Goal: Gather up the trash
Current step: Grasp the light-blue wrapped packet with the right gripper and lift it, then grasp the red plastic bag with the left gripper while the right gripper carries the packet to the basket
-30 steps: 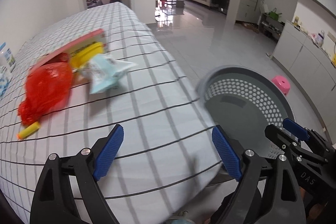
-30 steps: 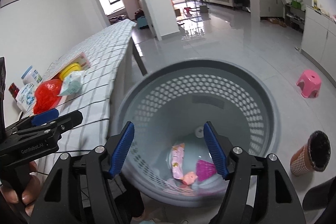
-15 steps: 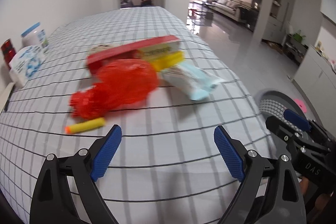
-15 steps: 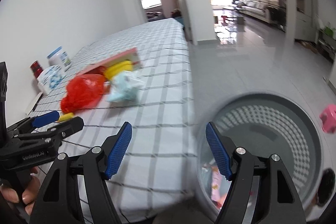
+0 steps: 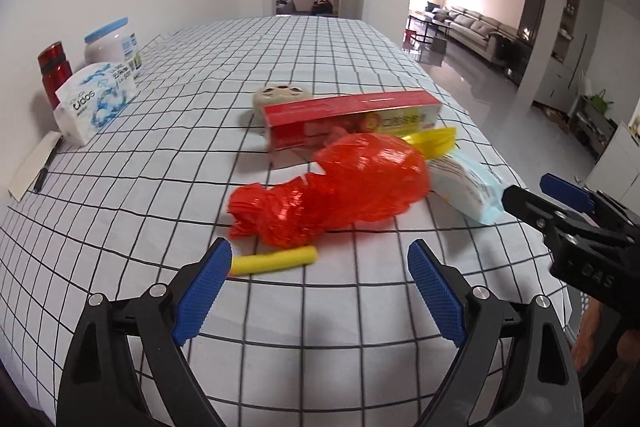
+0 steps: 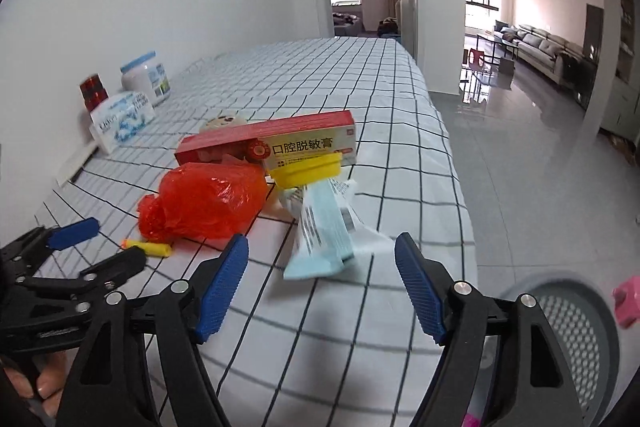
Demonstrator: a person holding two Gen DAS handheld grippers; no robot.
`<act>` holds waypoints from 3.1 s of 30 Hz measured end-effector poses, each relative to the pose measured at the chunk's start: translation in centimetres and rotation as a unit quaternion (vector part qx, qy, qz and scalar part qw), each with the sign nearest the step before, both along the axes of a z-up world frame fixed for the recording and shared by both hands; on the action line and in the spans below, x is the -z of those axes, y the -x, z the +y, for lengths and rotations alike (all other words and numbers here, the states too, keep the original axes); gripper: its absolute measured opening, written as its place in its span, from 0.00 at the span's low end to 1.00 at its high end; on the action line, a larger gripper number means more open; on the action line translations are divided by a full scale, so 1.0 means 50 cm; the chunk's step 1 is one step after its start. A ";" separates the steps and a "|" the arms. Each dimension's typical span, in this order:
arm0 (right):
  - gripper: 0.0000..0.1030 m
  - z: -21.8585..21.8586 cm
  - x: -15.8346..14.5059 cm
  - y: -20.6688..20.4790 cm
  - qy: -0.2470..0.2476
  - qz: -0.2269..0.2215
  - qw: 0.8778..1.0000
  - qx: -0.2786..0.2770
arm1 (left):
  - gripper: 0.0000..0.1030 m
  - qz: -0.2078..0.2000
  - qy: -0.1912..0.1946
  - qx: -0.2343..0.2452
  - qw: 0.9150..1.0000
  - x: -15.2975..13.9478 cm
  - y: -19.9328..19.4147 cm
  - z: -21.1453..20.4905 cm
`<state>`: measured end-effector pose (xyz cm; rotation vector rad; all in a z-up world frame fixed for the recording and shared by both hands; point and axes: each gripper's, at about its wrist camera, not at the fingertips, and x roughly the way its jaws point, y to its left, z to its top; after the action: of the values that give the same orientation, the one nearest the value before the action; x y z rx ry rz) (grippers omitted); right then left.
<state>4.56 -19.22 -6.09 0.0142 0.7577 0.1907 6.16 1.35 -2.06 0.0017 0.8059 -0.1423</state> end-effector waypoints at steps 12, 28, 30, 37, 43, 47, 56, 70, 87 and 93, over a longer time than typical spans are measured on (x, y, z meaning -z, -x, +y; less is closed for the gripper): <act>0.70 0.019 0.065 -0.118 0.043 0.075 0.996 -0.003 | 0.85 0.012 0.013 -0.005 1.000 0.013 -0.027 0.035; 0.41 0.004 0.096 -0.110 0.008 0.094 0.996 0.002 | 0.85 0.020 0.016 -0.005 1.000 0.023 -0.040 0.034; 0.41 -0.003 0.092 -0.092 -0.004 0.088 0.996 0.005 | 0.85 0.020 0.016 -0.004 1.000 0.024 -0.041 0.031; 0.41 -0.036 0.060 -0.034 -0.042 0.063 0.997 0.020 | 0.85 0.016 0.017 0.007 1.000 0.025 -0.044 0.000; 0.41 -0.067 0.044 0.011 -0.067 0.052 0.996 0.037 | 0.87 0.008 0.015 0.021 1.000 0.020 -0.053 -0.038; 0.41 -0.085 0.042 0.035 -0.078 0.048 0.995 0.048 | 0.88 0.012 0.008 0.025 1.000 0.027 -0.072 -0.067; 0.41 -0.106 0.047 0.089 -0.098 0.047 0.992 0.060 | 0.85 0.005 -0.012 0.010 1.000 0.042 -0.112 -0.102; 0.41 -0.111 0.054 0.123 -0.103 0.050 0.991 0.067 | 0.16 0.006 -0.005 0.011 1.000 0.040 -0.104 -0.088; 0.41 -0.161 0.041 0.190 -0.115 0.024 0.988 0.098 | 0.11 -0.041 0.026 0.051 0.997 -0.042 0.020 -0.110; 0.41 -0.210 0.047 0.241 -0.112 0.020 0.985 0.130 | 0.11 -0.043 0.036 0.091 0.994 -0.048 0.065 -0.172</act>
<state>-7.47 -29.74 -8.46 0.3292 0.7637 0.0249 2.92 -7.27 0.35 0.0125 0.7134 -0.3416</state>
